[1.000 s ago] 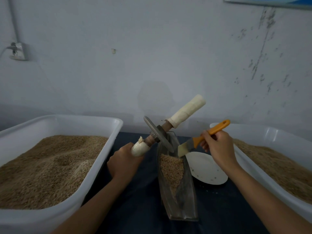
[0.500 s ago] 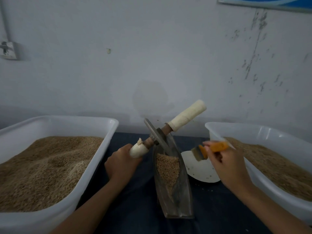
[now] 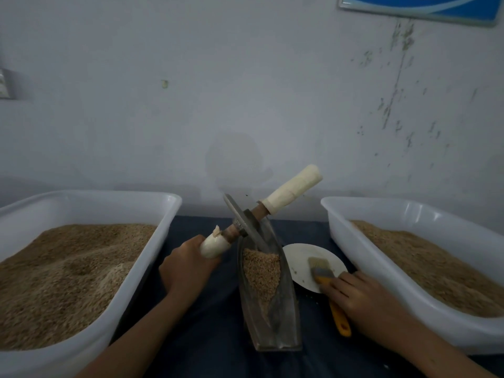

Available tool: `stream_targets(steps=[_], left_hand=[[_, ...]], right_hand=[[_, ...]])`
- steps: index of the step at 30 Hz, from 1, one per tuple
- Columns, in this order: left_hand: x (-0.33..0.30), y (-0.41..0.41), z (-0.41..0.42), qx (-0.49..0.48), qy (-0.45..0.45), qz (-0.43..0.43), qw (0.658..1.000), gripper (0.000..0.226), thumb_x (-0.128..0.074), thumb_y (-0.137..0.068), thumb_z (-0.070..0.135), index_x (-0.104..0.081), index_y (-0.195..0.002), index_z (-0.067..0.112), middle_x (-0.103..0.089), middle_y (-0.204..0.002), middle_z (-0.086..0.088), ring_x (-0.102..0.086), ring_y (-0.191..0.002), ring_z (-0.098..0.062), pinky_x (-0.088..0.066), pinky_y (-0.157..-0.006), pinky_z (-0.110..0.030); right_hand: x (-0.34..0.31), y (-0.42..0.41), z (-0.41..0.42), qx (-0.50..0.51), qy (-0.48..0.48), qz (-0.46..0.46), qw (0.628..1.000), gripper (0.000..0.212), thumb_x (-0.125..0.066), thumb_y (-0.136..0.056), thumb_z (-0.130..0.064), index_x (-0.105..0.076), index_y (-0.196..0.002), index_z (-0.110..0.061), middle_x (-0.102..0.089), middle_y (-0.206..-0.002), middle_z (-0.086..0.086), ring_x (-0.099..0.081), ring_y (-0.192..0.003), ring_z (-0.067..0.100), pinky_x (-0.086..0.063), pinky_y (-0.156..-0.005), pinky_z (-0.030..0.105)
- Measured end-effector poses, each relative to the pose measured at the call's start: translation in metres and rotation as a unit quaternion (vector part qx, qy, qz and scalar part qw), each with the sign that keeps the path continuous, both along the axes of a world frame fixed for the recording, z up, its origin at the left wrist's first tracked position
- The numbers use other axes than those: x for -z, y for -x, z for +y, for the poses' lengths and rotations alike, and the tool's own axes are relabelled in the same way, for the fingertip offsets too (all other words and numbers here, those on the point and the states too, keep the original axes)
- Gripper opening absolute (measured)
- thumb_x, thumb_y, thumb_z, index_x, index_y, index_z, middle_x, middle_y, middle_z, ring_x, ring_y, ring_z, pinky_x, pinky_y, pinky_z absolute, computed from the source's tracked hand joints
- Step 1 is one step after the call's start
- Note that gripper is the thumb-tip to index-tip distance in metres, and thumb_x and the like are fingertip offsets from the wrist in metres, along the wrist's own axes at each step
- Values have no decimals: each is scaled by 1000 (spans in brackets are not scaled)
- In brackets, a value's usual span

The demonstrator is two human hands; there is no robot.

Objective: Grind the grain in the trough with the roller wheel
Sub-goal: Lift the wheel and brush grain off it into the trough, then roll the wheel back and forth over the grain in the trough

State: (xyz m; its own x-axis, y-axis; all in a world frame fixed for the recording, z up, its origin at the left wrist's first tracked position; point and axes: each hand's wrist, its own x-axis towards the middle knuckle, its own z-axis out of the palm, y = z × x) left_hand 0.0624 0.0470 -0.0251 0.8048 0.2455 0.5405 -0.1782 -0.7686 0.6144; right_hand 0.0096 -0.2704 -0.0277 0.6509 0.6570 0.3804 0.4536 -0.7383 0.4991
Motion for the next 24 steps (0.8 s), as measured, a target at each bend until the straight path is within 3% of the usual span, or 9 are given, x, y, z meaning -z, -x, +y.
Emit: stream_targets(steps=[3, 6, 10, 13, 16, 18, 20, 22, 24], left_hand=[[-1, 0, 0, -1, -10, 9, 1000, 20, -70, -78, 41, -61, -89, 26, -61, -76, 9, -59, -72, -10, -43, -60, -26], [-2, 0, 1, -2, -23, 12, 1000, 21, -69, -79, 42, -61, -89, 26, -63, -79, 7, -60, -75, -10, -46, -63, -28], [-6, 5, 1, 2, -48, 12, 999, 21, -66, -80, 46, -59, -86, 28, -64, -79, 7, -61, -76, -13, -51, -67, -33], [-10, 9, -1, 13, -79, 7, 997, 21, -65, -80, 47, -59, -83, 27, -64, -78, 7, -62, -76, -13, -51, -67, -33], [-15, 10, -1, 19, -120, 3, 993, 26, -64, -80, 49, -62, -86, 24, -65, -80, 6, -63, -78, -14, -52, -68, -35], [-19, 10, -2, 20, -147, -1, 989, 27, -61, -82, 51, -62, -88, 24, -65, -80, 6, -62, -79, -12, -51, -70, -34], [-25, 10, -3, 3, -180, -8, 984, 25, -59, -83, 51, -61, -87, 27, -65, -79, 7, -62, -77, -10, -50, -68, -30], [-31, 9, -3, -9, -192, -23, 981, 20, -61, -82, 47, -61, -86, 27, -64, -76, 7, -61, -74, -10, -47, -63, -27], [-38, 7, -2, -16, -206, -40, 978, 15, -64, -82, 42, -62, -83, 27, -63, -71, 7, -60, -68, -11, -42, -58, -26]], right_hand=[[0, 3, 0, 22, -11, 12, 1000, 68, -93, -32, -19, -76, -98, -17, -69, -81, -6, -66, -68, 14, -53, -53, 25], [-11, 7, 10, 28, -91, -18, 995, 68, -89, -39, -6, -72, -105, -11, -69, -86, -2, -66, -71, 16, -54, -57, 27], [-41, -2, 36, 22, -202, -107, 973, 74, -69, -59, 8, -52, -130, -3, -59, -116, 12, -58, -104, 28, -51, -89, 39], [-62, -20, 51, 31, -186, -118, 975, 81, -69, -62, 8, -44, -137, -8, -52, -129, 15, -48, -120, 33, -40, -102, 47], [-71, -42, 59, 48, -147, -98, 983, 70, -77, -60, 4, -59, -126, -8, -61, -121, 12, -56, -117, 32, -35, -106, 56], [-71, -53, 62, 55, -128, -92, 986, 51, -81, -58, 1, -68, -106, -11, -68, -100, 6, -65, -96, 28, -42, -98, 50], [-73, -59, 64, 51, -130, -87, 986, 39, -84, -52, 1, -66, -84, -14, -65, -76, 3, -63, -70, 26, -47, -69, 37], [-74, -59, 64, 51, -137, -75, 986, 39, -85, -48, 1, -64, -77, -13, -61, -66, 3, -60, -58, 27, -41, -53, 31], [-74, -58, 64, 54, -150, -57, 986, 38, -86, -49, -2, -64, -78, -13, -61, -64, 4, -59, -56, 27, -40, -50, 31]])
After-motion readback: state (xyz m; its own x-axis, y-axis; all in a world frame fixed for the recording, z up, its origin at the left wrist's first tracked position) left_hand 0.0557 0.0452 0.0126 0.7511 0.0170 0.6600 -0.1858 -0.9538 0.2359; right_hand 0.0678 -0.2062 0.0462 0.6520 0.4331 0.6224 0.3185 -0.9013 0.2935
